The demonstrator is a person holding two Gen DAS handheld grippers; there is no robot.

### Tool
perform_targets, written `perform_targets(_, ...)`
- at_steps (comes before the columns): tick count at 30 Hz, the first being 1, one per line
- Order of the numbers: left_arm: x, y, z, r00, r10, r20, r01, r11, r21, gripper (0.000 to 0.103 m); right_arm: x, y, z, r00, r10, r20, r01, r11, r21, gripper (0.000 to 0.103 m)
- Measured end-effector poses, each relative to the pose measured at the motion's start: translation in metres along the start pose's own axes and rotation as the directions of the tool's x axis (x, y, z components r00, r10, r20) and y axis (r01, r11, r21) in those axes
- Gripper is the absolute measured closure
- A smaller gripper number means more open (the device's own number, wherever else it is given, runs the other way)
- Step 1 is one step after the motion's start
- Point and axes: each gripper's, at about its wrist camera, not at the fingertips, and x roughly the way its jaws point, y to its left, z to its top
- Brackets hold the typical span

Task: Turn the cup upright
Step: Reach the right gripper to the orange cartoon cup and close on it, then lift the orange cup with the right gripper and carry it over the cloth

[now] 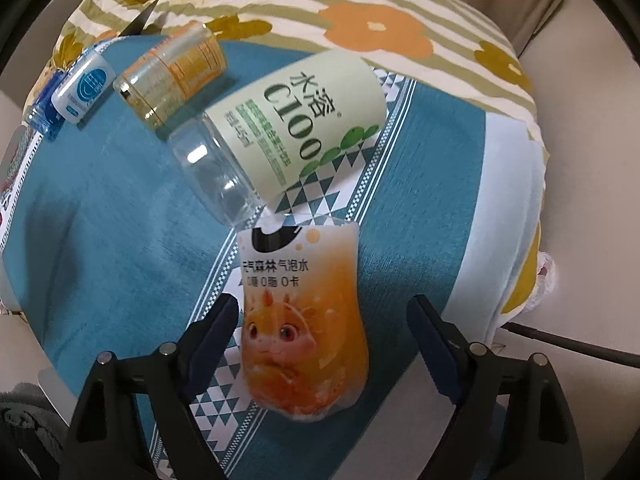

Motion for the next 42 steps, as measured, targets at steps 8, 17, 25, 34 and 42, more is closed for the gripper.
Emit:
perform_targets(8,0.002,-0.008,0.007,1.000,-0.004,-0.004,0.004,1.000,0.005,0.000,0.011,-0.007,0.006,0.999,0.030,-0.043,-0.030,1.000,-0.004,0.047)
perform_targets(17,0.000,0.002,0.006,0.999,-0.046,0.006,0.046,0.998,0.031,0.000,-0.005,0.001,0.007,0.999,0.026,-0.019,-0.025,0.998,0.052,0.047)
perform_targets(25,-0.009,0.033,0.002,0.996,-0.082,0.018,0.081,0.994,0.074,0.000,-0.039,0.043,0.011,1.000,0.026,0.014,-0.027,0.995,0.094,0.047)
perform_targets(34,-0.011,0.074,-0.007,0.995,-0.094,0.028,0.090,0.991,0.101,0.000,-0.056,0.117,0.019,0.995,0.074,0.066,-0.083,0.986,0.145,0.047)
perform_targets(42,-0.008,0.104,-0.020,0.996,-0.092,0.017,0.090,0.990,0.105,0.000,-0.041,0.176,0.026,0.987,0.140,0.079,-0.154,0.964,0.218,0.047)
